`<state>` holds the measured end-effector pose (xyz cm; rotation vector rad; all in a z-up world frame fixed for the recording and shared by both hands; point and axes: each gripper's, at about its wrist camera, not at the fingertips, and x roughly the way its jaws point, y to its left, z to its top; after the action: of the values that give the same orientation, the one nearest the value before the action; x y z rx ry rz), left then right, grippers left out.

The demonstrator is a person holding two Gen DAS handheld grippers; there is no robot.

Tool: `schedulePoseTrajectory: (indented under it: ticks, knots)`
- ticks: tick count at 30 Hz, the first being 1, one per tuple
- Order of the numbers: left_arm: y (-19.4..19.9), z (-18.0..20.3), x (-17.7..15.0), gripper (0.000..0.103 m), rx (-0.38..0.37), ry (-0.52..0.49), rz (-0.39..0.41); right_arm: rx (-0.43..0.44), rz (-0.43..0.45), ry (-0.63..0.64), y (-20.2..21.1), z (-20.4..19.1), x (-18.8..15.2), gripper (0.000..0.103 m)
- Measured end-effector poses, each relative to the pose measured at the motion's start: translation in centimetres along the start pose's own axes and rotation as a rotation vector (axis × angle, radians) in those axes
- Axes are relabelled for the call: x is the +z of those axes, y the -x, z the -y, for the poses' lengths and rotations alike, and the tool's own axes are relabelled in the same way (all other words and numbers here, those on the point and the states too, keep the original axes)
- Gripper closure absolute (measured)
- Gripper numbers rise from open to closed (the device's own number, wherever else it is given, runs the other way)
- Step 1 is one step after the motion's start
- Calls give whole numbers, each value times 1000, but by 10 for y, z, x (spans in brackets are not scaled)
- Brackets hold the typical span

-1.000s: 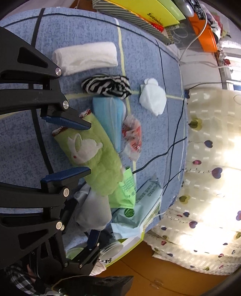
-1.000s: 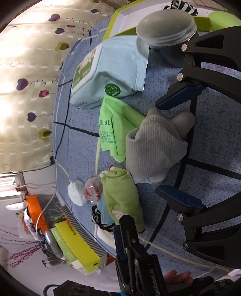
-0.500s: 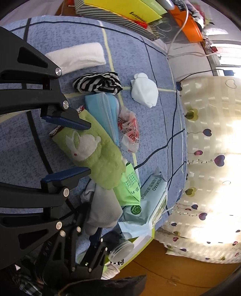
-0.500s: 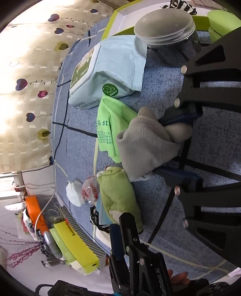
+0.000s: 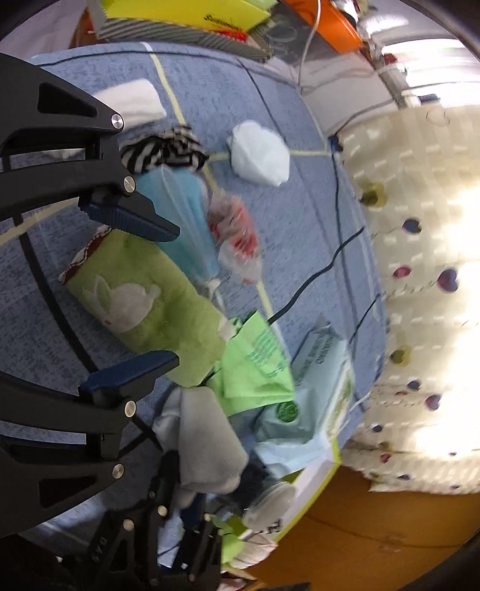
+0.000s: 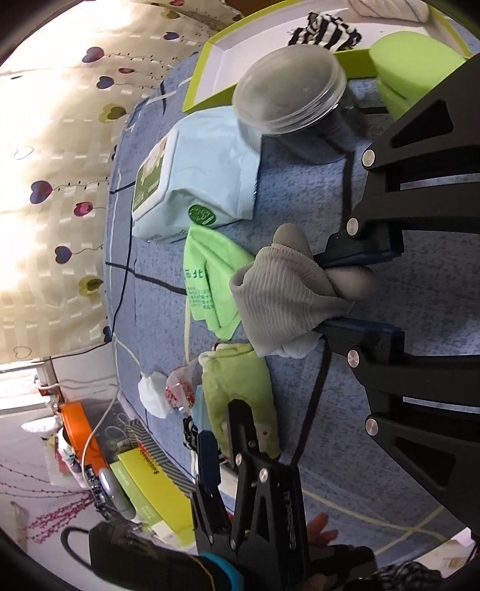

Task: Organize soft objects
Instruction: 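Grasp the grey sock with the right gripper while the left grasps the green rabbit towel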

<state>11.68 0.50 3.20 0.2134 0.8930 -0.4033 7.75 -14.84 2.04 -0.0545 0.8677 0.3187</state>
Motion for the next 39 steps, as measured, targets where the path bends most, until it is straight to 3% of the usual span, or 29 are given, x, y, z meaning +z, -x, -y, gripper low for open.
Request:
schedulePoseTrajectory:
  ticks: [11, 18, 27, 39]
  knots:
    - [-7, 8, -6, 41, -31, -20, -34, 2, -2, -30, 4, 6, -6, 80]
    - [-12, 21, -9, 41, 34, -63, -44, 3, -3, -34, 3, 6, -6, 80]
    - [-11, 22, -11, 41, 61, -63, -36, 3, -3, -34, 2, 6, -6, 80]
    - [1, 18, -12, 61, 67, -5, -8, 0, 3, -32, 4, 6, -5, 80]
